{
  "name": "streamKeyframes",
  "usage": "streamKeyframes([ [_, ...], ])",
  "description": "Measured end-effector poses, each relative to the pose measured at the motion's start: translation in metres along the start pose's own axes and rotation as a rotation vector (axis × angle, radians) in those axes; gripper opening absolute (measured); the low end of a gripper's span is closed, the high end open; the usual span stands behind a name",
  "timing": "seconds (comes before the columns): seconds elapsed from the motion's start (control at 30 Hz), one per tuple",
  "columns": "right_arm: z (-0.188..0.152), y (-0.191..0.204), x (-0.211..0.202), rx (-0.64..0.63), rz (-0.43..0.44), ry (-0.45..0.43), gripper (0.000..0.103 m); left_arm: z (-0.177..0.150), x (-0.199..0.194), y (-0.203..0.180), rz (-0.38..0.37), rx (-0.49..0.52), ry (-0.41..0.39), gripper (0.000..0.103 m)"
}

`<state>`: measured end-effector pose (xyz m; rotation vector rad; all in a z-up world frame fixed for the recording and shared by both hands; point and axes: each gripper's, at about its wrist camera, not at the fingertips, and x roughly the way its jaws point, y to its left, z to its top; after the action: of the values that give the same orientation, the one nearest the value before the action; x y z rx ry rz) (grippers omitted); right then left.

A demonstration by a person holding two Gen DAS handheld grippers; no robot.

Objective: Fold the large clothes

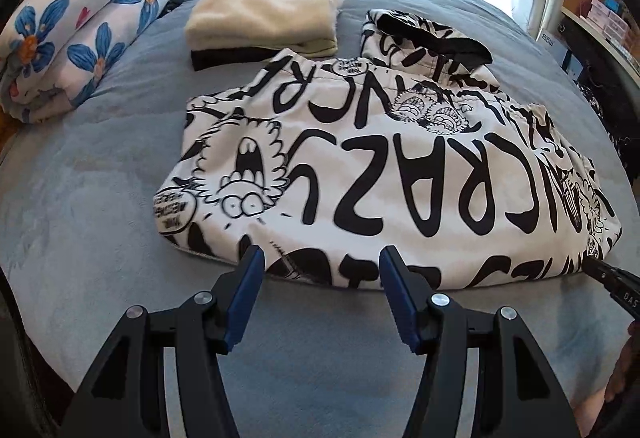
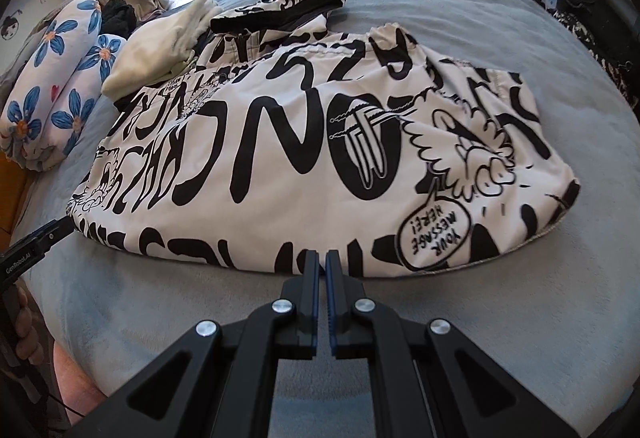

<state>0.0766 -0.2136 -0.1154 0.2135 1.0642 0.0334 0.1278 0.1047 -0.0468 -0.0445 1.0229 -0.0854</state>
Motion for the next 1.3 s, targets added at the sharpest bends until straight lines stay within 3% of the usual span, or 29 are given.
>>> streamKeyframes([
  [0.3,0.022,0.006,0.019,-0.021,0.025,0.027,0.003,0.023,0.031,-0.019,-0.026,0.046,0.031,0.058],
  [0.53,0.064,0.016,0.024,-0.056,0.055,0.006,0.003,0.084,0.048,-0.028,-0.061,0.075,0.020,0.058],
  [0.83,0.177,0.018,0.026,-0.083,0.081,-0.066,0.003,0.212,0.083,-0.051,-0.038,0.152,-0.026,0.066],
  [0.93,0.221,0.011,0.034,-0.066,0.089,-0.074,0.016,0.257,0.104,-0.057,-0.052,0.140,-0.011,0.066],
  [1.0,0.249,0.002,0.041,-0.029,0.108,-0.078,0.033,0.285,0.119,-0.061,-0.071,0.131,-0.001,0.066],
  [1.1,0.292,-0.013,0.059,0.025,0.129,-0.084,0.037,0.318,0.142,-0.069,-0.109,0.117,0.012,0.067],
  [1.17,0.320,-0.022,0.077,0.044,0.128,-0.078,0.038,0.341,0.169,-0.077,-0.150,0.111,0.061,0.067],
  [1.3,0.359,-0.038,0.119,0.097,0.126,-0.038,0.039,0.366,0.216,-0.085,-0.131,0.066,0.114,0.067],
])
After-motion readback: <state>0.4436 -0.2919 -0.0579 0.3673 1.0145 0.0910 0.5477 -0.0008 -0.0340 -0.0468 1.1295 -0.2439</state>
